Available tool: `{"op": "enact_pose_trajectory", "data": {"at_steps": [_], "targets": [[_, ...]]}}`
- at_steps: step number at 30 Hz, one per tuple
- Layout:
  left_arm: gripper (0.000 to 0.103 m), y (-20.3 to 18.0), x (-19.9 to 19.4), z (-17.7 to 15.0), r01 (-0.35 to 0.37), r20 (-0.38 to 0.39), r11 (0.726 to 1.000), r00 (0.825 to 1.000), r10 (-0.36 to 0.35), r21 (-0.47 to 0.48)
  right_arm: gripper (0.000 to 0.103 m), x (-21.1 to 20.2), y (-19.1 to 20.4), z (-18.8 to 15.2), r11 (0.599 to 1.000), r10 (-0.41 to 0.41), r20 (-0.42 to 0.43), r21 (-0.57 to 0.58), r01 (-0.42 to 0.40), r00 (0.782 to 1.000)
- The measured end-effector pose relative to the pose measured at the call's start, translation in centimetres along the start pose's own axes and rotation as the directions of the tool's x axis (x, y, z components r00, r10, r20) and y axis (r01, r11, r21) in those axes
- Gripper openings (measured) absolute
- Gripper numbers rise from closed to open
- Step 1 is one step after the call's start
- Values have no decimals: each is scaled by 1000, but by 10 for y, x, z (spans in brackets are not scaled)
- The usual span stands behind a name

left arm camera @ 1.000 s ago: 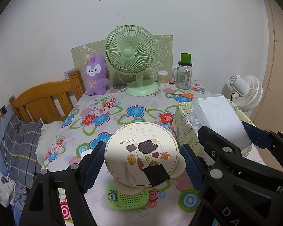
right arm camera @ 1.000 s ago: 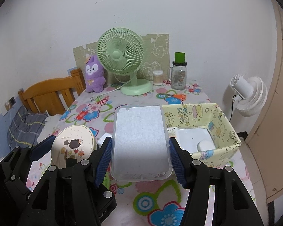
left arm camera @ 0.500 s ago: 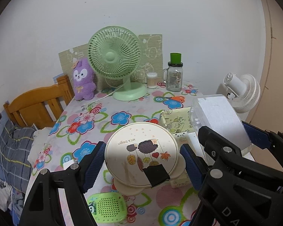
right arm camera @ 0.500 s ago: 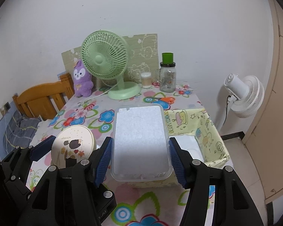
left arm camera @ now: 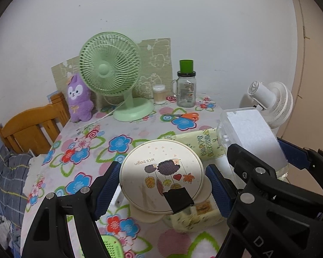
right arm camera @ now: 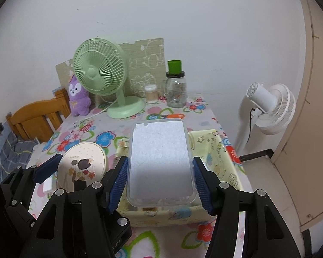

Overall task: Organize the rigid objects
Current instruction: 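Carry the case and mirror over the yellow box and lower them inside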

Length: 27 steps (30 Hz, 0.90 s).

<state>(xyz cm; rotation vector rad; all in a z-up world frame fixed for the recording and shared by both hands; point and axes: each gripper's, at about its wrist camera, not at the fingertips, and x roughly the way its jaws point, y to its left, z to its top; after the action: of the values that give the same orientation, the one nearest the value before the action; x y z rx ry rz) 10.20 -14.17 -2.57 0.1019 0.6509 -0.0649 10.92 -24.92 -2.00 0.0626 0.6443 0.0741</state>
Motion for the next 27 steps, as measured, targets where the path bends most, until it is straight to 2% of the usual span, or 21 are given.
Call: {"op": "enact_pose_trajectory", "data": {"at_steps": [10,20,27], "targets": [[81,-22,30,6,24,-31,1000,999,-24,10,62,25,-25,4,1000,-12,-25,18,12,1000],[81,-36,62,2,50,-110,999,993,-48,15,62,59,-43,-1,1000,8,-103,26,-6,995],[81,-48,70,3,38,-132,996,991,-28,77,63,72,-53,-4,999,33,-128,42,-28,991]]}}
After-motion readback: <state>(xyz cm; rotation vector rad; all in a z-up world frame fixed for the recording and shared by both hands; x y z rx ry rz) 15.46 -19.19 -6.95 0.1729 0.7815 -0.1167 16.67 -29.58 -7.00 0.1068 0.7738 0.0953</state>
